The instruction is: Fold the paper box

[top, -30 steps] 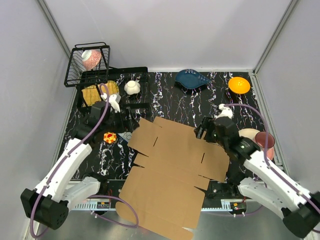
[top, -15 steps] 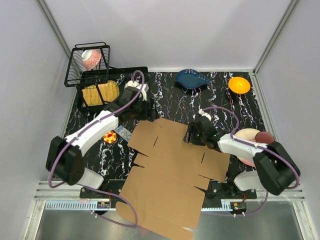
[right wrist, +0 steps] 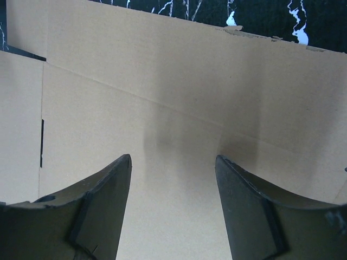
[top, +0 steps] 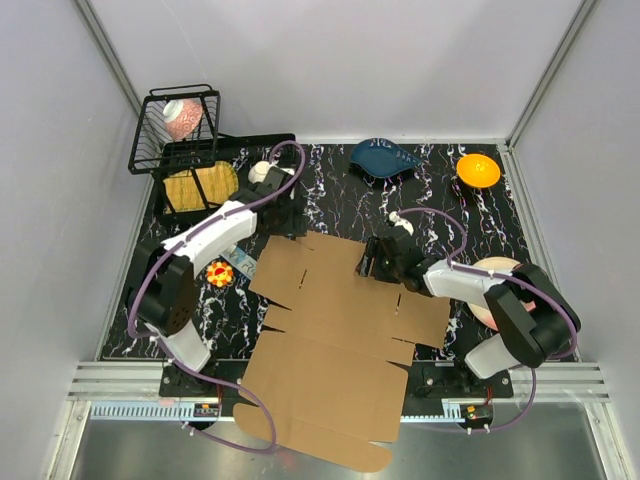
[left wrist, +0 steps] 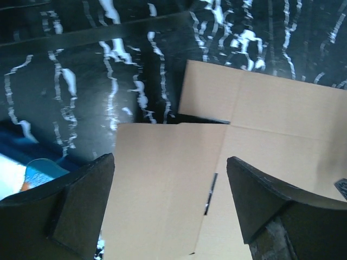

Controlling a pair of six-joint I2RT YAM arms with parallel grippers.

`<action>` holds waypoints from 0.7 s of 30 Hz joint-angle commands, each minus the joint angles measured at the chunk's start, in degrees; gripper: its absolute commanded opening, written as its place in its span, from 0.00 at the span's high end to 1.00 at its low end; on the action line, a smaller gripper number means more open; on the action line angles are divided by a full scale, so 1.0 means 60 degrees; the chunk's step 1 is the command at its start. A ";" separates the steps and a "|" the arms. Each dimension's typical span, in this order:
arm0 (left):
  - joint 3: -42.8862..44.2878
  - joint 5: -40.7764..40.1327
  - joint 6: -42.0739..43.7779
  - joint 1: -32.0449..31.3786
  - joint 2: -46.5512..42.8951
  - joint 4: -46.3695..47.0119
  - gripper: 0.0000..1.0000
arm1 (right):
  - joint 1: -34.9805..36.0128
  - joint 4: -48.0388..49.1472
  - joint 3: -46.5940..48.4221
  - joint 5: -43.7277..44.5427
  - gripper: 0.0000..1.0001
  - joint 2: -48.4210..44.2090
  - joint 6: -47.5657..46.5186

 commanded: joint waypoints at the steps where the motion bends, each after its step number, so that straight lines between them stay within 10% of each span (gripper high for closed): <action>1: -0.0119 -0.1261 0.0063 0.0630 -0.0768 -0.0401 0.11 | 0.0047 -0.0552 -0.0441 0.0012 0.29 0.0126 -0.0012; 21: -0.0750 0.2855 0.0355 0.1188 0.0344 0.0653 0.25 | 0.0047 -0.0684 -0.1189 -0.0413 0.25 -0.1456 -0.0246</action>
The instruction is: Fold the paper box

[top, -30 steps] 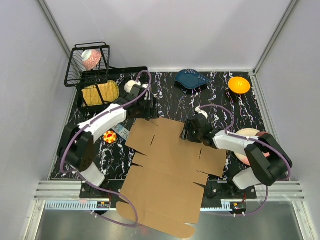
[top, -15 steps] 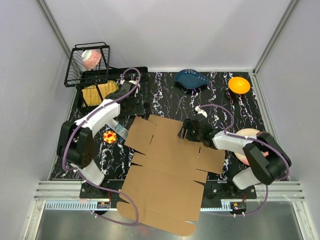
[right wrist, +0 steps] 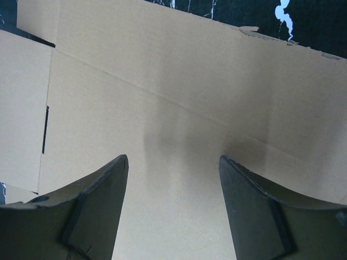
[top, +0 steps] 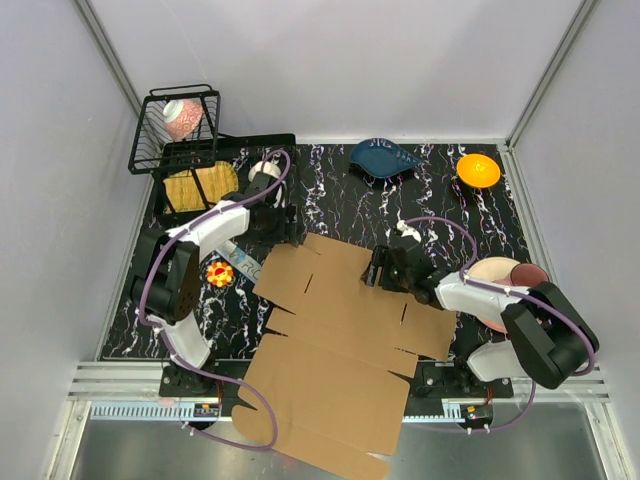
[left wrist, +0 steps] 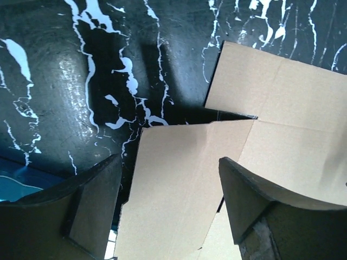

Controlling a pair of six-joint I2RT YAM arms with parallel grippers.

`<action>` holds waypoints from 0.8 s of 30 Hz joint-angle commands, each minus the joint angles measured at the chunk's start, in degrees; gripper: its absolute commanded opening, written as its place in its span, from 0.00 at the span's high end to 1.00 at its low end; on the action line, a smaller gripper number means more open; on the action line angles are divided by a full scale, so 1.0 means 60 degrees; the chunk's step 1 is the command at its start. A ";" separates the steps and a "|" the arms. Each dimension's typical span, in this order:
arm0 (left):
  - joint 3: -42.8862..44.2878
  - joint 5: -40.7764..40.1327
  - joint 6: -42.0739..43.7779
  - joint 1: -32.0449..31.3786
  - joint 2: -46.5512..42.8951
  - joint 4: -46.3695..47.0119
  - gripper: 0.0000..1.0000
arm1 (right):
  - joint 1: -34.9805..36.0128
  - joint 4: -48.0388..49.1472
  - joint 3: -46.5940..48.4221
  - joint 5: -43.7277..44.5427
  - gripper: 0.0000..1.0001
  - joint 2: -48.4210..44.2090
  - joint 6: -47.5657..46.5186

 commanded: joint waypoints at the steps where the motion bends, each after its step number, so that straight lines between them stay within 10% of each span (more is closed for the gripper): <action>1: -0.0112 0.1004 0.0297 0.0008 -0.0214 0.0537 0.25 | 0.0047 -0.0812 -0.0085 -0.0194 0.25 -0.0291 -0.0257; 24: -0.1957 0.3058 0.0151 -0.0094 -0.2451 0.2763 1.00 | 0.0047 -0.2495 0.1320 -0.0121 0.16 -0.2502 -0.0858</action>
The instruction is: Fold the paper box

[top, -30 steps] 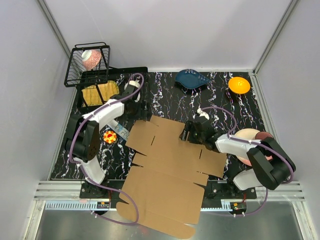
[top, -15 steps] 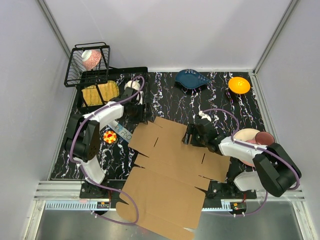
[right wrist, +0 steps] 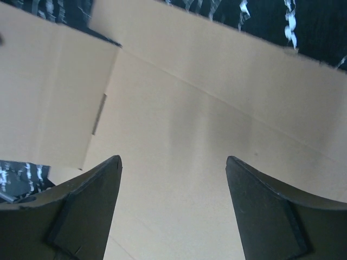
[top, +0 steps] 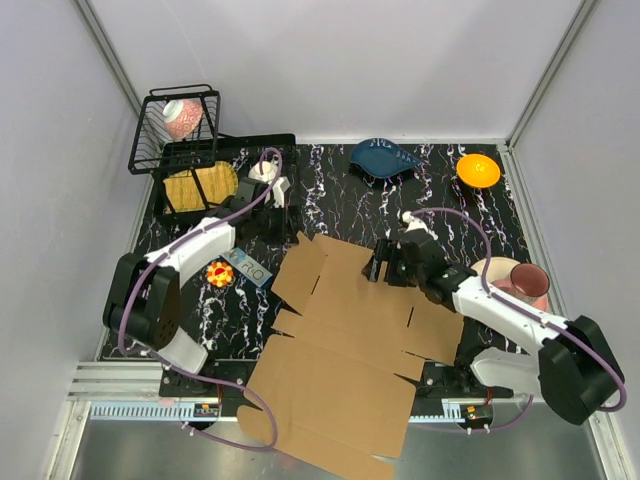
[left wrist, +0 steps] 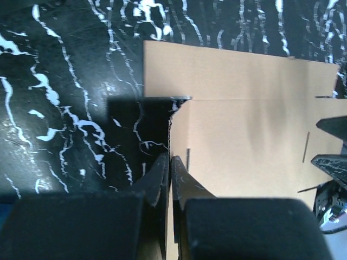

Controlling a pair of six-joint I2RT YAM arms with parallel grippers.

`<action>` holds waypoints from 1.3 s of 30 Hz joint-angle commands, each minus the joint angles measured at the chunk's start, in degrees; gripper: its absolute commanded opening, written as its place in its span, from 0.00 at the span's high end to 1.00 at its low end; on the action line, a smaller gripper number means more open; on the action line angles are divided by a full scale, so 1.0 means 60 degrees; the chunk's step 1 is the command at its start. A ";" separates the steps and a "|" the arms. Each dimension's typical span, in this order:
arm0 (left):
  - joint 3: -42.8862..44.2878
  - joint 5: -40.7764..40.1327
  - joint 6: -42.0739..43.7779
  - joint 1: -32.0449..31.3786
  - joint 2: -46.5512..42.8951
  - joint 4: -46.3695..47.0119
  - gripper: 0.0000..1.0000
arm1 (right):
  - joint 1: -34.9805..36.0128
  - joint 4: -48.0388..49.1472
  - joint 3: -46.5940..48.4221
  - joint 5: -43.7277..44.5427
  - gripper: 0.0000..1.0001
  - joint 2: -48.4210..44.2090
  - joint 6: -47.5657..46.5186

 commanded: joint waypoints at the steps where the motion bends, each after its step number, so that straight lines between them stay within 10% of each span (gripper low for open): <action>1: -0.0588 0.0206 -0.0072 -0.0266 -0.1048 0.0636 1.00 | 0.0054 -0.0609 0.1109 0.0243 0.14 -0.0750 -0.0530; 17: -0.4088 -0.1364 0.0411 -0.1335 -0.5543 0.4012 1.00 | 0.0040 -0.1182 0.2753 0.1386 0.06 -0.0005 -0.1657; 39: -0.5218 -0.2375 0.1687 -0.1541 -0.7231 0.4914 1.00 | -0.1000 -0.0786 0.5302 -0.3227 0.08 0.3582 -0.5408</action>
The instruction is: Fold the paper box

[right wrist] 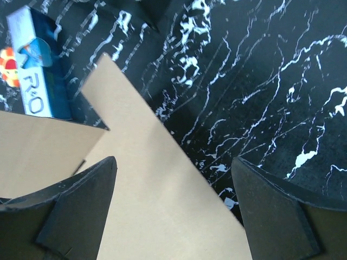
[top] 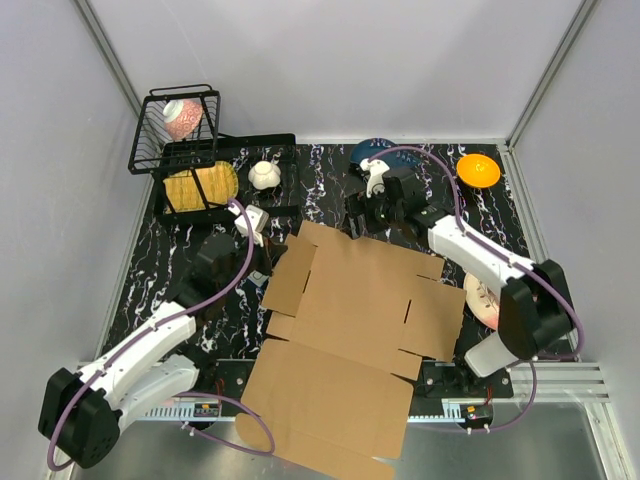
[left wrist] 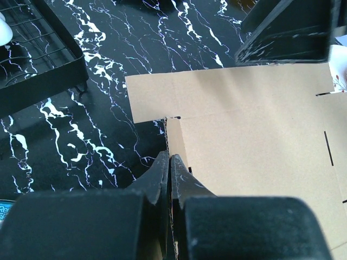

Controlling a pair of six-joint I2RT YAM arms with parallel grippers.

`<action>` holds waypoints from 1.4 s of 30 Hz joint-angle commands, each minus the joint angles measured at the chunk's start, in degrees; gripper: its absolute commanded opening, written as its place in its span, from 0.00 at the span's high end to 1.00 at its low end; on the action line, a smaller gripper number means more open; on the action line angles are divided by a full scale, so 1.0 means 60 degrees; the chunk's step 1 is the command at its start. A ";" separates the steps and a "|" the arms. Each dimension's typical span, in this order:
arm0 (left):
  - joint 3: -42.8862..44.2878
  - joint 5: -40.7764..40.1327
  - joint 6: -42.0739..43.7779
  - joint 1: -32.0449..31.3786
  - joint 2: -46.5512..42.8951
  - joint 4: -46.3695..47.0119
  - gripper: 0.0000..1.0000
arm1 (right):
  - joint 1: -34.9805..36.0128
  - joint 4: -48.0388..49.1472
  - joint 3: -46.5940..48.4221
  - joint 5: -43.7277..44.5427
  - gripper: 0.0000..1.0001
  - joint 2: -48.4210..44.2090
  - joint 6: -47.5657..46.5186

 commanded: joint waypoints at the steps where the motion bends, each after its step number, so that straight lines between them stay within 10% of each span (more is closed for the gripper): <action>1: -0.0034 -0.0350 0.0372 -0.0072 -0.0306 0.0815 1.00 | -0.0406 0.0165 0.0012 -0.1642 0.09 0.0684 -0.0608; 17: -0.0181 -0.0759 0.0870 -0.0366 -0.0233 0.1005 1.00 | -0.0934 -0.0053 0.1095 -0.4632 0.25 0.2823 -0.1340; 36: 0.0741 -0.1110 0.0299 -0.0365 0.0544 0.0743 0.88 | -0.0934 0.0561 0.0115 -0.4458 1.00 0.1756 -0.1223; 42: 0.1400 -0.2294 0.0049 -0.0366 0.0705 -0.0164 0.49 | -0.0627 0.0576 -0.0295 -0.3172 1.00 0.0834 -0.1486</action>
